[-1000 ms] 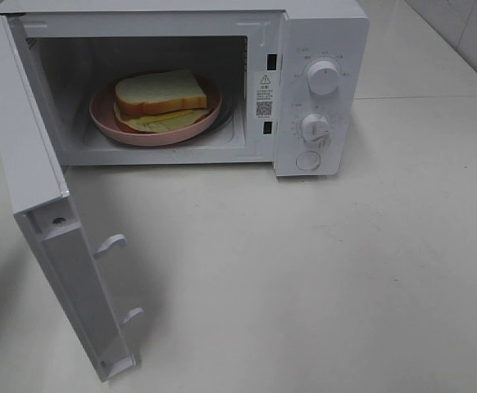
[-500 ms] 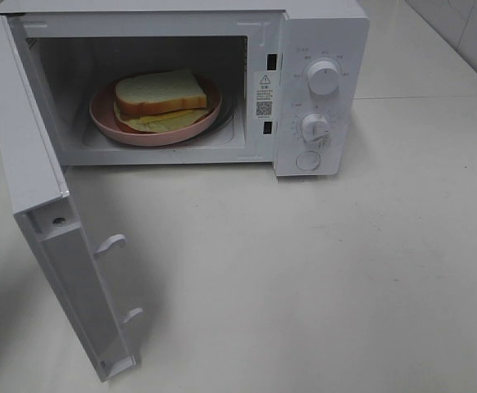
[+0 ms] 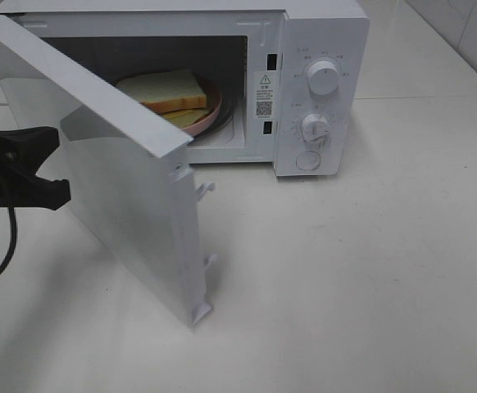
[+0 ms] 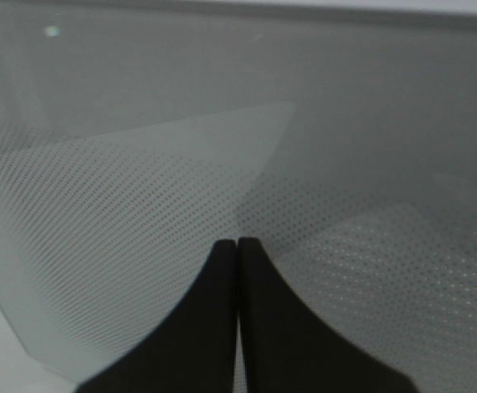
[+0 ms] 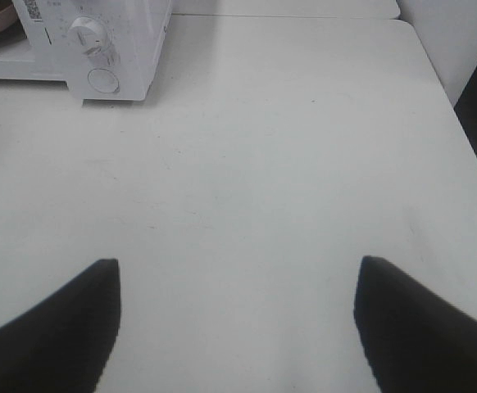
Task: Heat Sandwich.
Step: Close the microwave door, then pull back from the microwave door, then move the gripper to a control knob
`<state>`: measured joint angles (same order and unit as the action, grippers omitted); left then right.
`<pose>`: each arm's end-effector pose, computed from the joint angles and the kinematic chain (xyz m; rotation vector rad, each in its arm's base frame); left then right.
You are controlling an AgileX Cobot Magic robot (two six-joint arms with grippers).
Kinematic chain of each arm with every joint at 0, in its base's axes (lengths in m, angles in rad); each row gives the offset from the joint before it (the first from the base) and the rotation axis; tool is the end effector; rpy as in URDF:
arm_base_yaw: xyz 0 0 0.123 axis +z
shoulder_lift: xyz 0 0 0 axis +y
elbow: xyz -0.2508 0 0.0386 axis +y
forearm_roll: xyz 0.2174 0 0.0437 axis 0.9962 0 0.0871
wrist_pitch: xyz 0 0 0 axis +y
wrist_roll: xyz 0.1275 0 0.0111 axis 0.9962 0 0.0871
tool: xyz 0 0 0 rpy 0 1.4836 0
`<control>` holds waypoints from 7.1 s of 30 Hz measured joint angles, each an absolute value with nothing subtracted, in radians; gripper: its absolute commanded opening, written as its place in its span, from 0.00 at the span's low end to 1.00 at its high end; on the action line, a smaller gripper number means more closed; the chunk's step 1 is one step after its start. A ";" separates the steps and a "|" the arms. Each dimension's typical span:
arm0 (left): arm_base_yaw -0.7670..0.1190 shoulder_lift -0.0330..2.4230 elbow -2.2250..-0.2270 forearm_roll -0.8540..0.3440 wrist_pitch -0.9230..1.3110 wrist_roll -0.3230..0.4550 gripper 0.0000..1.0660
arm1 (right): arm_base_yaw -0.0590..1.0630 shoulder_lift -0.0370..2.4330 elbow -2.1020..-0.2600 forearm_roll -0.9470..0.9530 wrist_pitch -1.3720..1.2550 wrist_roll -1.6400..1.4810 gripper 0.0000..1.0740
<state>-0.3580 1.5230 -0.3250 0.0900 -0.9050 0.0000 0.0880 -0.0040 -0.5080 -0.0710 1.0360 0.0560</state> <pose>0.2510 -0.1036 0.1624 0.4169 1.7373 -0.2806 0.0335 -0.0049 0.2512 -0.0294 2.0054 0.0077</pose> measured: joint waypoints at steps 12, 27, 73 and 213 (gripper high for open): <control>-0.570 1.669 -0.509 -0.199 -0.908 0.114 0.00 | 0.088 -0.004 -0.508 -0.071 1.036 0.056 0.71; -0.732 1.865 -0.819 -0.544 -0.901 0.294 0.00 | 0.088 -0.004 -0.508 -0.071 1.036 0.056 0.71; -0.772 2.006 -1.128 -0.749 -0.668 0.529 0.00 | 0.088 -0.004 -0.508 -0.071 1.036 0.056 0.71; 0.053 -0.003 -0.498 -0.058 1.039 0.057 0.95 | 0.088 -0.004 -0.508 -0.071 1.036 0.056 0.71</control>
<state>0.0530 -0.0030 -0.4980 -0.0580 1.0390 0.0570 0.0880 -0.0040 -0.5080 -0.0710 1.0360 0.0560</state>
